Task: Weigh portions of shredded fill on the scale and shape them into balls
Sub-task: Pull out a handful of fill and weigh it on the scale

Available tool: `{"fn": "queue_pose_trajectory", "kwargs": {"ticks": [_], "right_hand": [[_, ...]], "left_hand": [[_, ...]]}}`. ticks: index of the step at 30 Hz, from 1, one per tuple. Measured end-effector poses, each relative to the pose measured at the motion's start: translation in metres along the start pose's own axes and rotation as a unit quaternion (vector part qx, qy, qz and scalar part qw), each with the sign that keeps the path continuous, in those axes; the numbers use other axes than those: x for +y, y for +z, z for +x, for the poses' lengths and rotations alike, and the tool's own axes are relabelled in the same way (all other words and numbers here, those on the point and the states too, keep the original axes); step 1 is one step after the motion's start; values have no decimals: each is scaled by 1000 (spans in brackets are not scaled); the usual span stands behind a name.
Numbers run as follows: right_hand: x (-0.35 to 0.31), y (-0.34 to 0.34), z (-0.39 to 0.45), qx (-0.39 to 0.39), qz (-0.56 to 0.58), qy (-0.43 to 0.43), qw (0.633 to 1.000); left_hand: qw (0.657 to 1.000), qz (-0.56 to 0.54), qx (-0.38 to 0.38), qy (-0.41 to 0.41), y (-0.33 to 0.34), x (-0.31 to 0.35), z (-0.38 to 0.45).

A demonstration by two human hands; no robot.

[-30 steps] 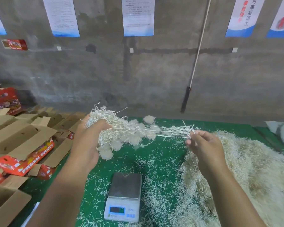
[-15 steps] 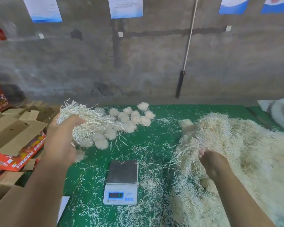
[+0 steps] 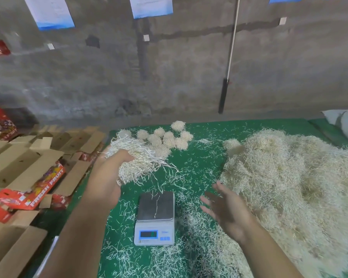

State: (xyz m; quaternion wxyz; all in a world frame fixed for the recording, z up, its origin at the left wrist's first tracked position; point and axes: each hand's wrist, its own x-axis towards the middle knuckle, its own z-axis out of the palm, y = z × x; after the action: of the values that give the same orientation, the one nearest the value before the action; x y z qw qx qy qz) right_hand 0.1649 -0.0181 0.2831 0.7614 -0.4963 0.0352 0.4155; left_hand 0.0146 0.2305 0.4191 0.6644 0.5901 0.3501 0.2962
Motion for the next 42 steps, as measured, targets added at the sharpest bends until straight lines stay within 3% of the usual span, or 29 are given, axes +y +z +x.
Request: {"fn": "queue_pose_trajectory", "kwargs": {"ticks": [2,4,9,13,15,19,22,24,27,30,33,42], "right_hand": [[-11,51,-17,-87,-25,-28,995],[-21,86,-25,-108,20,-53,992],[-38,137,-34,-163,126,-6,979],[-21,156,-34,-150,139,16,979],[-14,150,-36,-133,120,3,984],[-11,128,-33,-36,138,-44,989],[-21,128,-38,-35,164,-45,985],[-27,131,-38,-30,165,-32,985],[-27,134,-37,-65,179,-7,982],[-16,131,-36,-161,234,68,957],[-8,127,-34,-206,247,120,939],[-23,127,-31,-270,224,118,929]], "left_hand": [[1000,-6,-9,-27,9,-2,-9],[998,-11,-22,-51,21,-7,-18],[996,-15,-85,9,62,-21,-51],[985,128,-49,105,82,-49,-67],[974,175,-80,120,82,-61,-73],[977,80,-197,23,69,-65,-88],[974,-87,-199,-62,59,-70,-91],[943,-217,-181,-174,55,-80,-83],[860,-310,-189,-359,57,-96,-74],[843,-336,-208,-365,60,-97,-75],[830,-367,-230,-352,60,-88,-73],[824,-329,-259,-382,64,-100,-80]]}}
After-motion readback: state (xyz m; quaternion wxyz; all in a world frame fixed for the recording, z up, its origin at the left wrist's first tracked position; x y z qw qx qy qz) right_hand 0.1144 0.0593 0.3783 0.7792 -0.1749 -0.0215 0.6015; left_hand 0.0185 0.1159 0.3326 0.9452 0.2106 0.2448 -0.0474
